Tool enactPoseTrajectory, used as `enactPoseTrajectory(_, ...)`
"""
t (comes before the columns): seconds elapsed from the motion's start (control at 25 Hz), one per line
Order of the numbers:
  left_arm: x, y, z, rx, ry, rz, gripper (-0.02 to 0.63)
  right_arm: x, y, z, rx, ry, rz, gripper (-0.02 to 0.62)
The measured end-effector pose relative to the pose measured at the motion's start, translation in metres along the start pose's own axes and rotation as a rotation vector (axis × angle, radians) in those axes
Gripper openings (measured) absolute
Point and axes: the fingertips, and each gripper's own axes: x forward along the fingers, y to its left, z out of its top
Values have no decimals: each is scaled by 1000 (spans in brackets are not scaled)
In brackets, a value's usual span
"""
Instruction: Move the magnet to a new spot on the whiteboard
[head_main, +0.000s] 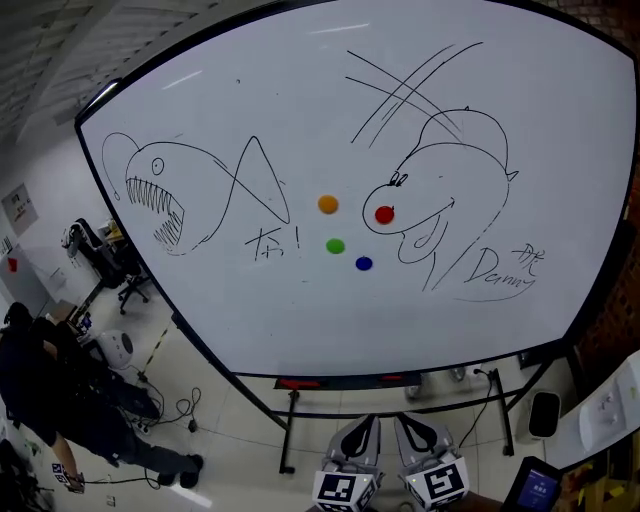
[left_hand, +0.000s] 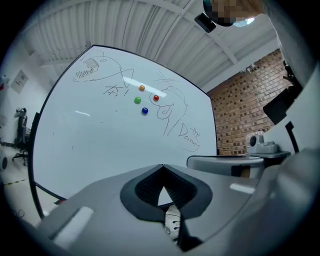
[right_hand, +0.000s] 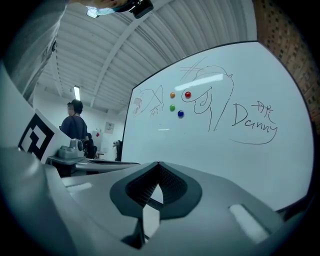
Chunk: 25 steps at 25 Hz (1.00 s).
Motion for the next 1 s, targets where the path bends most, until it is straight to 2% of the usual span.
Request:
enactPoseTrajectory(0.2, 16, 28, 6, -11, 42, -33, 0, 33, -5, 6, -39, 20, -47, 0)
enactPoseTrajectory(0.32, 27, 40, 17, -1, 2, -74, 0, 52, -4, 15, -18, -26, -75, 0)
enactPoseTrajectory(0.44, 37, 49, 21, -1, 5, -92, 0, 67, -7, 24, -17, -58, -96, 0)
enactPoseTrajectory(0.68, 57, 57, 31, 2, -21, -74, 0, 81, -19, 31, -82, -45, -76, 0)
enactPoseTrajectory(1.0, 82, 62, 58, 31, -64, -64, 0, 106, -34, 65, -85, -156, -50, 0)
